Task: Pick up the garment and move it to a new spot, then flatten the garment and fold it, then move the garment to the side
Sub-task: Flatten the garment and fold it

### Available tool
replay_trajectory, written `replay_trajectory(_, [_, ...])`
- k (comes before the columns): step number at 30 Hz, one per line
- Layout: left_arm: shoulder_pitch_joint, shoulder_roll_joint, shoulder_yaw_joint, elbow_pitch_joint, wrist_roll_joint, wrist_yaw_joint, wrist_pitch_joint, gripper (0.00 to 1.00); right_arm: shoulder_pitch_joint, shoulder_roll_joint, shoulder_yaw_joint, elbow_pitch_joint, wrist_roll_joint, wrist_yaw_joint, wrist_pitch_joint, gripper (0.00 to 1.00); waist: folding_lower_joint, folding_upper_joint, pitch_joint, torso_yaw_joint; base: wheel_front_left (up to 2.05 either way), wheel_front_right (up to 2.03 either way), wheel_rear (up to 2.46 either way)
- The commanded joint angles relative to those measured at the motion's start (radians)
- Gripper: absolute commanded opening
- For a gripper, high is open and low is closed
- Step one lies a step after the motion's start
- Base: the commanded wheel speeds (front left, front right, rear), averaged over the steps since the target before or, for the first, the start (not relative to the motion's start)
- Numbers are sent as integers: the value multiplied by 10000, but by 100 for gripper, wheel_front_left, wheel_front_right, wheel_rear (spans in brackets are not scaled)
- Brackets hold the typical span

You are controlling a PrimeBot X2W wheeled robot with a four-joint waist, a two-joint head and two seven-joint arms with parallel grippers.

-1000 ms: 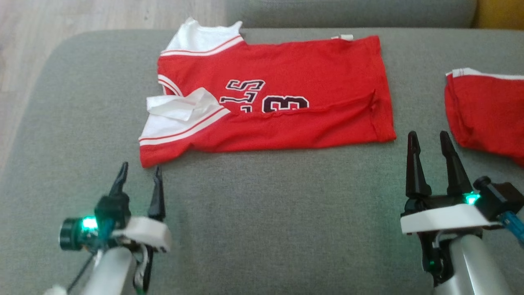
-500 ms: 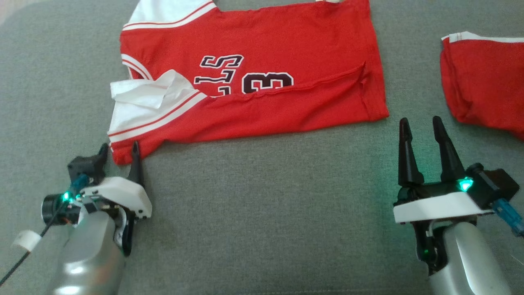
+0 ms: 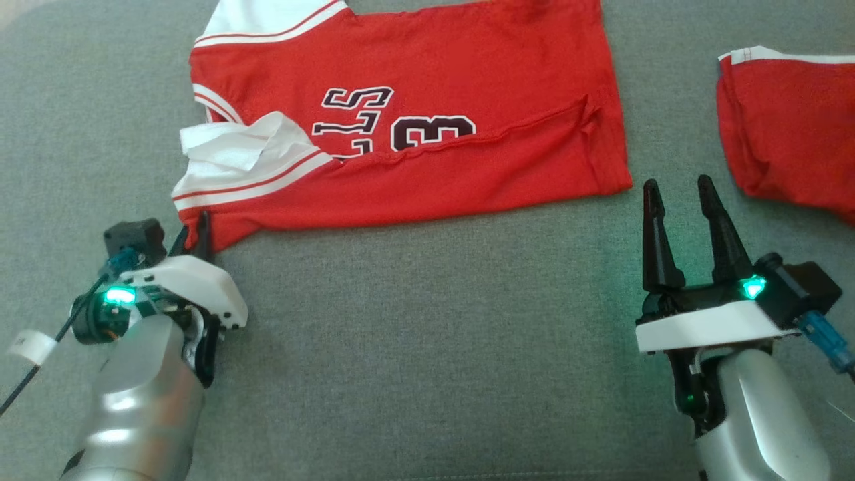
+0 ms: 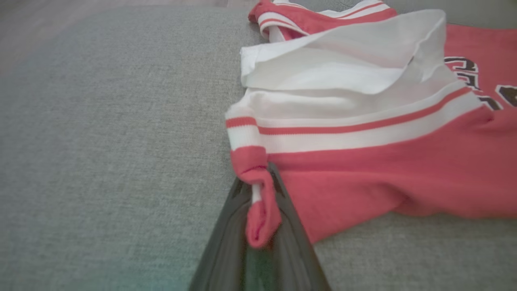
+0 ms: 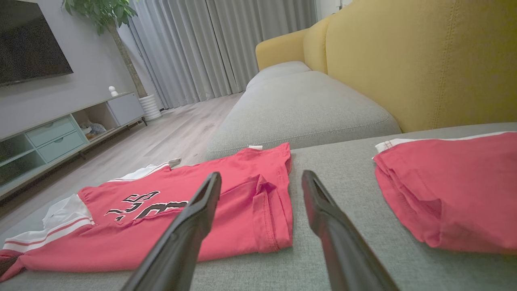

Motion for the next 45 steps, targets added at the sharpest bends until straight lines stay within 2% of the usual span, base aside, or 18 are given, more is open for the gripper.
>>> replay_trajectory(1, [110, 291, 215, 131, -36, 61, 34, 0, -246, -18, 187, -259, 35, 67, -55, 100, 0, 0, -48, 26, 0, 0, 0])
replay_trajectory(6, [-54, 264, 167, -158, 17, 100, -833, 0, -321, -18, 99, 450, -315, 67, -7, 100, 0, 0, -303, 170, 0, 0, 0])
replay_trajectory(11, [-152, 203, -25, -1159, 321, 115, -1378, 0, -907, -18, -504, 1653, -1159, 67, 1060, 100, 0, 0, -473, 377, 0, 0, 0])
replay_trajectory(19, [258, 196, -701, -3160, 1169, -64, -1454, 0, -2520, -18, -1029, 3505, -1486, 67, 2485, 100, 0, 0, -511, 679, 0, 0, 0])
replay_trajectory(20, [385, 130, -727, -3383, 1129, -127, -1455, 0, -2940, -18, -1135, 4022, -1979, 67, 2762, 100, 0, 0, -490, 735, 0, 0, 0])
replay_trajectory(31, [577, -42, -1016, -3657, 1170, -190, -1457, 0, -4169, -18, -1295, 6419, -3405, 67, 3785, 100, 0, 0, -367, 1109, 0, 0, 0])
replay_trajectory(32, [584, -44, -1025, -3650, 1165, -190, -1457, 0, -4206, -18, -1305, 6586, -3430, 67, 3843, 90, 0, 0, -374, 1133, 0, 0, 0])
replay_trajectory(33, [594, -45, -1028, -3636, 1157, -181, -1457, 0, -4240, -18, -1274, 6748, -3436, 67, 3888, 16, 0, 0, -388, 1154, 0, 0, 0])
replay_trajectory(34, [594, -45, -1028, -3636, 1157, -181, -1457, 0, -4240, -18, -1274, 6748, -3436, 67, 3888, 16, 0, 0, -388, 1154, 0, 0, 0])
replay_trajectory(35, [609, -40, -1041, -3603, 1158, -172, -1457, 0, -4268, -18, -1250, 6867, -3493, 67, 3890, 0, 0, 0, -413, 1172, 0, 0, 0])
replay_trajectory(45, [1044, 311, -1404, -2769, 1363, -78, -959, 0, -3958, -18, -1516, 6954, -3725, 67, 2991, 0, 0, 0, -1213, 1119, 0, 0, 0])
